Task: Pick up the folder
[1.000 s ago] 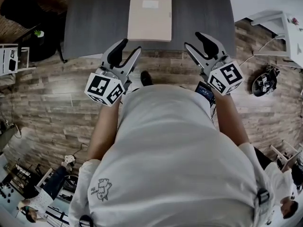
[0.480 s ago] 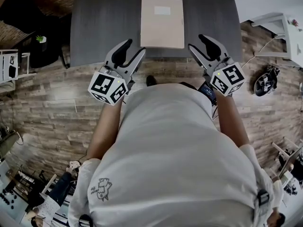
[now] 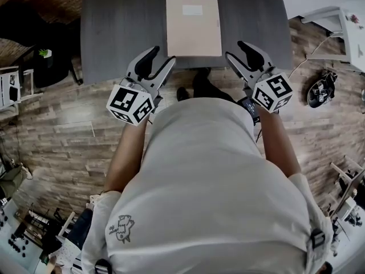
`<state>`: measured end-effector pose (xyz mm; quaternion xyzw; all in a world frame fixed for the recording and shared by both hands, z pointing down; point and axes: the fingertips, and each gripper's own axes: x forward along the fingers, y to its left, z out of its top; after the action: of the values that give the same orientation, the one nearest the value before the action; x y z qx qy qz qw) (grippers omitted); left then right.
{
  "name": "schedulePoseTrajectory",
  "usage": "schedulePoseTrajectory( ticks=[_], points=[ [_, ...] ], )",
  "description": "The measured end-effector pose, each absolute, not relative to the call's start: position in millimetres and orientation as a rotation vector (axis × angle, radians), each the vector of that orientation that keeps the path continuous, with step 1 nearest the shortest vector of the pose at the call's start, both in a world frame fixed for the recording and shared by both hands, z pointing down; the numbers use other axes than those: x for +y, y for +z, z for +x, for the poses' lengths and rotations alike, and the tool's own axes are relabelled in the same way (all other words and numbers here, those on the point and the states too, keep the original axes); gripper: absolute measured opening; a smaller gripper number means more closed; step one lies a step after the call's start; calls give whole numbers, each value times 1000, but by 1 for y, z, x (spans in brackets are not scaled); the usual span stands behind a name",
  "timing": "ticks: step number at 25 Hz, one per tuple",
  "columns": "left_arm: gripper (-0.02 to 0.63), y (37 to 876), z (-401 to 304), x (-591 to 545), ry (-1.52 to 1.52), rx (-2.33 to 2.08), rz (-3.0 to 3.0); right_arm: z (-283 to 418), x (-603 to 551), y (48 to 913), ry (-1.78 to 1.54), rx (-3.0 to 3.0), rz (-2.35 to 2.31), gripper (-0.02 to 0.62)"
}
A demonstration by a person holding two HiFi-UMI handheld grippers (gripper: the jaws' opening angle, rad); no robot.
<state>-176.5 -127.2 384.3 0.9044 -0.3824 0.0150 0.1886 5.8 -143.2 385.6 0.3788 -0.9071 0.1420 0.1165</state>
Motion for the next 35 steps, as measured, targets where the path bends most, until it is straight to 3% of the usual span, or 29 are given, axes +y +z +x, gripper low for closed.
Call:
schedulePoseTrajectory(
  ticks=[20,35],
  points=[
    [227,458,-178,-208,251,-1083,2365,12,-229,462,590,-2554,972,229],
    [245,538,-172,-261,444,-987,2221,19,-271,551,810,-2395,838,274]
  ],
)
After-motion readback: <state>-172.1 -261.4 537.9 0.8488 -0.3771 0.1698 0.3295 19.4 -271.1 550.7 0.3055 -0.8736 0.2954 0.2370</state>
